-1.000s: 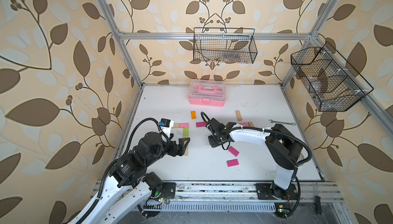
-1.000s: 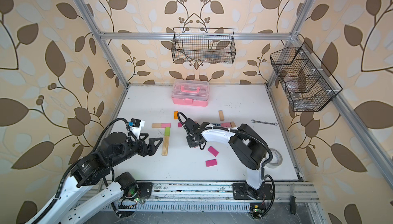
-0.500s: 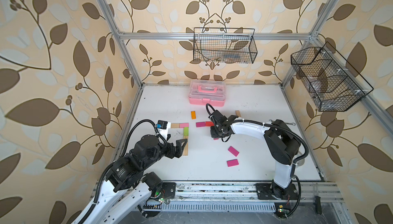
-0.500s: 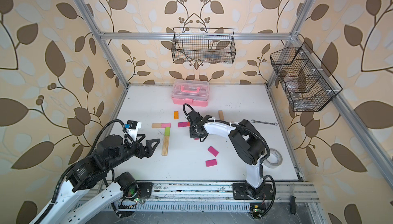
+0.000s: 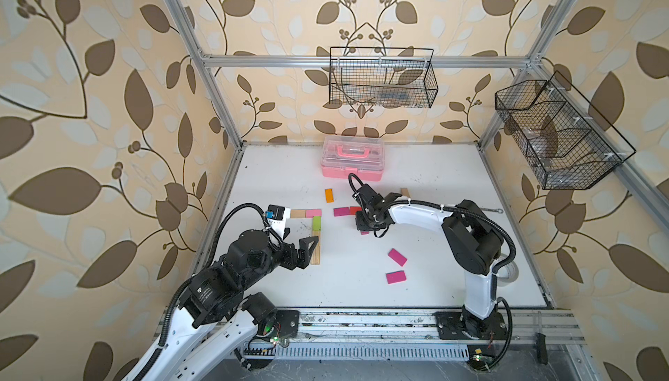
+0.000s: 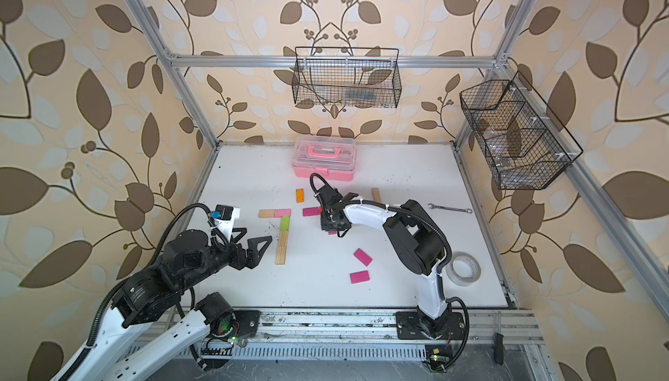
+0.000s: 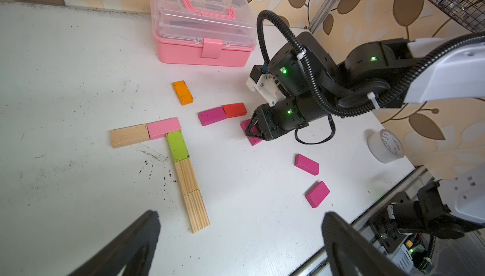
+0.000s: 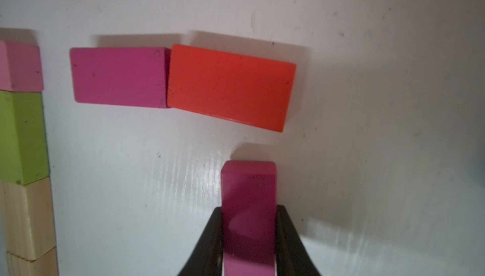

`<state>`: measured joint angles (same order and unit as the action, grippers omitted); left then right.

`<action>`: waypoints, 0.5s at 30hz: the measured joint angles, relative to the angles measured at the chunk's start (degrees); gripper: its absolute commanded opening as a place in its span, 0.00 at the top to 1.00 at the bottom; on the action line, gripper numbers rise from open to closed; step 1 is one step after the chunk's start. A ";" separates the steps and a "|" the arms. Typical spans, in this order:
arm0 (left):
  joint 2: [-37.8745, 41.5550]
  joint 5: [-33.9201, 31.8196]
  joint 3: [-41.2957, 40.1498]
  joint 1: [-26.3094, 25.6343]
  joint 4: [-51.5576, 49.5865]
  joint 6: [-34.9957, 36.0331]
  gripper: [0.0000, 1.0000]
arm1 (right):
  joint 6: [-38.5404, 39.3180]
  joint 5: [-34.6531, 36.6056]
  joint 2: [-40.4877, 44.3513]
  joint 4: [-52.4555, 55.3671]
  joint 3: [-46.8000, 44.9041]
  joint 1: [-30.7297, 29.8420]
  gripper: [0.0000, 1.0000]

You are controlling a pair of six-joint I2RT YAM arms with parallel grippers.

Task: Assemble the number 7 with building blocks
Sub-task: Assemble the building block at the center of the board.

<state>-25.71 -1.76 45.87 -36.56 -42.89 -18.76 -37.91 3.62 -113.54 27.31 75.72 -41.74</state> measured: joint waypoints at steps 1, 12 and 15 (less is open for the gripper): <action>0.00 0.00 0.00 0.00 0.00 0.15 0.01 | 0.00 0.00 -0.02 -0.04 0.04 0.09 0.74; 0.28 -0.02 0.00 0.00 -0.02 0.35 0.01 | 0.02 0.02 -0.24 -0.50 0.22 0.57 0.74; 0.31 -0.02 0.00 0.00 -0.02 0.35 0.01 | 0.04 0.07 -0.66 -0.55 0.72 0.63 0.74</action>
<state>-25.41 -1.78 45.87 -36.56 -42.92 -18.41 -37.87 3.68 -114.19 26.76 76.44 -41.10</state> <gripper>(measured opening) 0.989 0.272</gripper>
